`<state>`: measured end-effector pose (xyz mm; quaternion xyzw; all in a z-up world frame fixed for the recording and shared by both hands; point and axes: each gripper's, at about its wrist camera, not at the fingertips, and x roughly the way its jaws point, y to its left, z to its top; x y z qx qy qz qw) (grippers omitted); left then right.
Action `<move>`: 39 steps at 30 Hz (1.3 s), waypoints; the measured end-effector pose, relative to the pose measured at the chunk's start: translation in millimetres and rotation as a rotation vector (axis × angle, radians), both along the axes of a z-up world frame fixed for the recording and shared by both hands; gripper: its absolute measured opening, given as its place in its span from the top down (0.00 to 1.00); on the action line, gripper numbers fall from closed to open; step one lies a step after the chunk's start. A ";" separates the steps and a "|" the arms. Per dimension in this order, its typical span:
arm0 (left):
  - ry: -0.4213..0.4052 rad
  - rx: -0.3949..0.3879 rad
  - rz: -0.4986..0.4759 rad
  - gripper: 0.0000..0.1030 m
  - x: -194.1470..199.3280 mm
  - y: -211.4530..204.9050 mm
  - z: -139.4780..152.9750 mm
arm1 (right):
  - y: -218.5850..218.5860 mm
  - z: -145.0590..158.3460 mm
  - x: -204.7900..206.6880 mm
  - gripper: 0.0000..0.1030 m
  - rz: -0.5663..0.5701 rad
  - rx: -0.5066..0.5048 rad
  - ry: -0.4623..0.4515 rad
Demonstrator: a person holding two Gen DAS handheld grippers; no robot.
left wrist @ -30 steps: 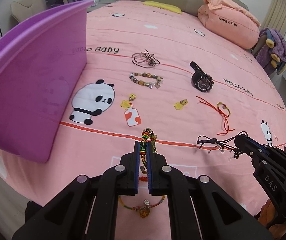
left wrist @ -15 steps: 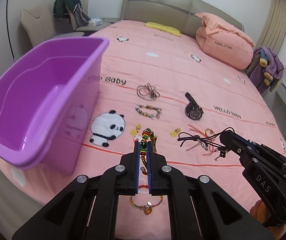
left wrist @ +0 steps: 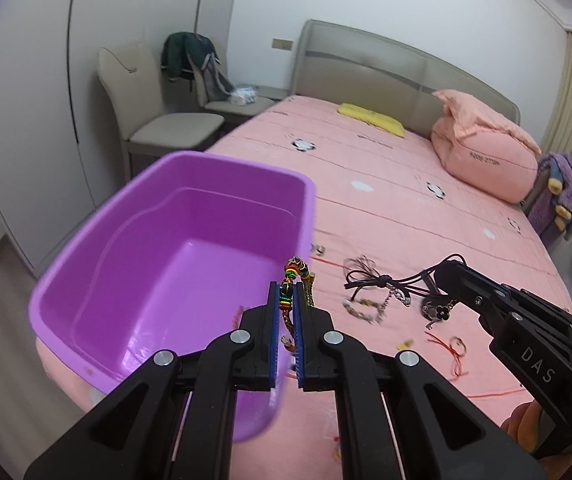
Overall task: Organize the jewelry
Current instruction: 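Lift both held bracelets and carry them over the purple basin, then open both tools to drop the bracelets into the purple basin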
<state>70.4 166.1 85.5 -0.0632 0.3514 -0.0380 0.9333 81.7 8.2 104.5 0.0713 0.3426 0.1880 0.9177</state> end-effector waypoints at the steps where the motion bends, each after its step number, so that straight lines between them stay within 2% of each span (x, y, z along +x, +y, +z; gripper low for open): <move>1: -0.004 0.003 0.017 0.93 2.6 8.5 2.1 | 8.4 2.9 4.4 0.94 0.014 0.003 -0.001; 6: 0.010 0.010 0.110 0.93 14.7 49.6 -0.3 | 59.0 5.0 30.2 0.94 0.093 -0.003 0.011; 14: 0.121 0.019 0.191 0.93 27.8 89.5 -39.3 | 120.7 -17.7 55.4 0.94 0.189 -0.061 0.104; 20: 0.171 0.014 0.223 0.93 37.4 111.4 -57.2 | 144.3 -35.1 64.8 0.94 0.193 -0.103 0.159; 27: 0.211 0.049 0.256 0.91 45.6 118.6 -66.5 | 150.9 -47.4 72.0 0.94 0.179 -0.137 0.197; 28: 0.211 0.051 0.266 0.86 45.2 119.9 -66.9 | 150.4 -48.4 73.2 0.94 0.178 -0.138 0.199; 29: 0.209 0.054 0.274 0.69 44.0 120.5 -67.1 | 150.1 -49.4 74.6 0.88 0.183 -0.136 0.202; 30: 0.203 0.058 0.285 0.38 42.3 121.5 -65.5 | 149.4 -50.2 76.0 0.79 0.189 -0.133 0.206; 31: 0.188 0.065 0.301 0.23 39.2 123.5 -64.1 | 147.2 -49.9 76.4 0.55 0.185 -0.128 0.202; 32: 0.160 0.071 0.320 0.12 34.3 125.1 -60.0 | 144.5 -47.7 76.0 0.44 0.176 -0.121 0.191; 34: 0.127 0.083 0.339 0.13 26.4 127.8 -54.1 | 138.9 -44.1 74.0 0.44 0.157 -0.117 0.167; 39: 0.147 0.042 0.371 0.13 20.7 139.1 -51.0 | 125.8 -36.2 74.8 0.44 0.129 -0.106 0.151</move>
